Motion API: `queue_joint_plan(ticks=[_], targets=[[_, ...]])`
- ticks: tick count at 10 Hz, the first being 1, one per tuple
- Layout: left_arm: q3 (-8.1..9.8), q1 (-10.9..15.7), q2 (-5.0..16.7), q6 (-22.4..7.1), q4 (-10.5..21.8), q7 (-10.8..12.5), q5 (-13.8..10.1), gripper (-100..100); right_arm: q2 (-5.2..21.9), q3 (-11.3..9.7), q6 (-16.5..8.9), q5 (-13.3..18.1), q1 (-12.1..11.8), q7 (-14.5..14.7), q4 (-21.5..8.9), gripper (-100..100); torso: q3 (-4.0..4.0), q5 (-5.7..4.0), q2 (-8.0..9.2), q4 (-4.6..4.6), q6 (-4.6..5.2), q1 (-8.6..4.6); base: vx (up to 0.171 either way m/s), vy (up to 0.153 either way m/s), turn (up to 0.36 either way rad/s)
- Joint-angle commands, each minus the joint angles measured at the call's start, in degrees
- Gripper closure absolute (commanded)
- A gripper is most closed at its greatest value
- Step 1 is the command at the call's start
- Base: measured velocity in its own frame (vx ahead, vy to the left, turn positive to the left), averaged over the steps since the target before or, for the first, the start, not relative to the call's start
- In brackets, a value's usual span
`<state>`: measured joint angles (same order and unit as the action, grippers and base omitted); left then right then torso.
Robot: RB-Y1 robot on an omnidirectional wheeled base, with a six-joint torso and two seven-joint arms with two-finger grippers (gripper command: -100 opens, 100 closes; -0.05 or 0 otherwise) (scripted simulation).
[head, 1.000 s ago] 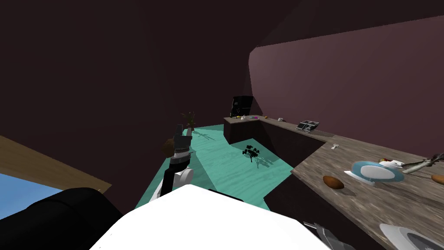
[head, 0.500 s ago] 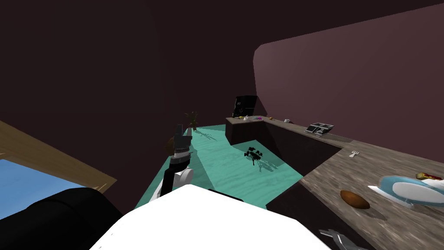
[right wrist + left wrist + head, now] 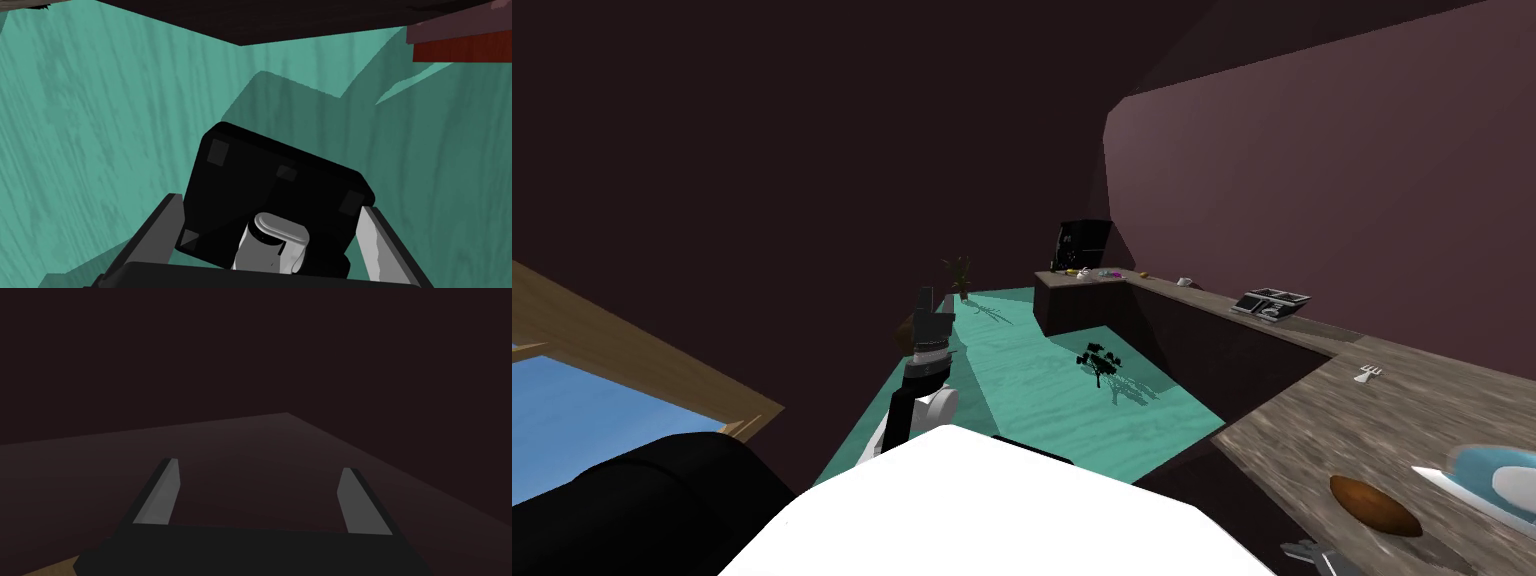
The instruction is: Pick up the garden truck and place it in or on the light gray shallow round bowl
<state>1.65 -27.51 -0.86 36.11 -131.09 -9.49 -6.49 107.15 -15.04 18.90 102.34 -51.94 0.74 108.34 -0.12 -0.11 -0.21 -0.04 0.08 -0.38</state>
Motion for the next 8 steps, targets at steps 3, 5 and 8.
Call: queue_joint_plan(ticks=[3,5,8], targets=[[0.00,0.00,0.00,0.00,0.00,0.00,0.00,0,2.15,0.09,0.00,1.48,-0.43,-0.10,-1.23,-100,0.01,0.00,0.02,0.01,0.01,0.04,0.053,-0.071,0.043],[0.00,0.00,0.01,0.00,0.00,0.00,0.00,0,4.74,0.21,0.22,3.66,-0.84,0.16,-3.37,-100,-0.01,-0.01,-0.04,0.00,-0.02,-0.22,0.102,-0.186,0.110],[0.00,0.00,-0.01,0.00,0.00,0.00,0.00,0,6.45,0.44,0.42,4.96,-0.88,0.30,-5.39,-100,0.05,0.03,0.09,0.02,0.02,0.21,0.062,-0.099,0.019]])
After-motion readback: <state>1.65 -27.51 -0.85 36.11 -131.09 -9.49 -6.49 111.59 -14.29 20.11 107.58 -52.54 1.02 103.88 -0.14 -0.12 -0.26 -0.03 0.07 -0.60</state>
